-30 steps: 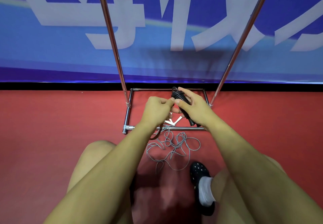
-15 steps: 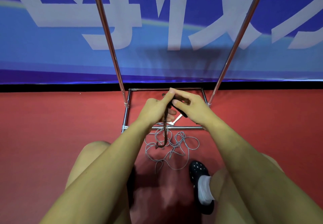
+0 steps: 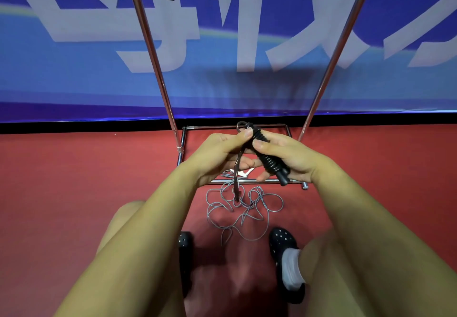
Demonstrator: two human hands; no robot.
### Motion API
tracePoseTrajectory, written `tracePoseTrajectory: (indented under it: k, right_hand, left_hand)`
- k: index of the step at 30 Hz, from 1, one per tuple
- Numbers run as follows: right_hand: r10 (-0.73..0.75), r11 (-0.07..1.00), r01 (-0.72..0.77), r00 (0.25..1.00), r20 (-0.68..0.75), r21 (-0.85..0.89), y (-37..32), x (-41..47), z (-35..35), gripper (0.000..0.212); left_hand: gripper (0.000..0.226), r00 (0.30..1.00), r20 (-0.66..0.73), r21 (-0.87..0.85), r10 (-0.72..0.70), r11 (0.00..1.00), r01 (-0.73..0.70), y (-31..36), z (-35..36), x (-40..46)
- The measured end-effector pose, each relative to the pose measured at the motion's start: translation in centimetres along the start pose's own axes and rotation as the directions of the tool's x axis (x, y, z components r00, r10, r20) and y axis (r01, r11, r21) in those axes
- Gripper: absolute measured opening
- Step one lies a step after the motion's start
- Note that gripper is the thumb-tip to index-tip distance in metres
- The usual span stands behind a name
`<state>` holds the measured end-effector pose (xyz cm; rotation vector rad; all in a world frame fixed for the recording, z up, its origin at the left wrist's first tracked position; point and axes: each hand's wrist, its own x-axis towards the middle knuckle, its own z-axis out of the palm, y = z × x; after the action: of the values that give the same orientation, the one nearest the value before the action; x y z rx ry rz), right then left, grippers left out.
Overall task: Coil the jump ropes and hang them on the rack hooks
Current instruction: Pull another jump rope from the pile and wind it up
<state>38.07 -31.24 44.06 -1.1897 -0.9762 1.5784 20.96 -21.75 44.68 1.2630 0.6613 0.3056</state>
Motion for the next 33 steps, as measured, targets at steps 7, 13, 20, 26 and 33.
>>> tracePoseTrajectory:
  k: [7, 13, 20, 26, 33]
  right_hand:
    - [-0.227, 0.934, 0.161, 0.957, -0.180, -0.320, 0.3, 0.3, 0.0, 0.041]
    - [-0.122, 0.990, 0.090, 0.934, -0.335, -0.109, 0.3, 1.2, 0.4, 0.039]
    - [-0.229, 0.970, 0.170, 0.883, -0.409, -0.175, 0.8, 1.7, 0.4, 0.038]
    - [-0.223, 0.966, 0.130, 0.857, -0.464, -0.224, 1.5, 2.2, 0.8, 0.038]
    - [-0.204, 0.954, 0.073, 0.869, -0.450, -0.291, 2.1, 2.4, 1.0, 0.028]
  left_hand:
    - [0.055, 0.985, -0.173, 0.105, -0.012, 0.994, 0.030, -0.4, 0.1, 0.3]
    - [0.056, 0.971, -0.238, 0.159, 0.024, 0.987, 0.014, -0.7, -0.3, 0.7]
    - [0.047, 0.962, -0.267, 0.149, 0.059, 0.989, -0.019, -1.0, -0.2, 0.9]
    - [0.055, 0.966, -0.259, 0.189, 0.020, 0.982, 0.030, -0.8, 0.3, 0.8]
    - [0.073, 0.953, -0.302, 0.295, -0.027, 0.948, 0.120, -1.4, 0.1, 0.8]
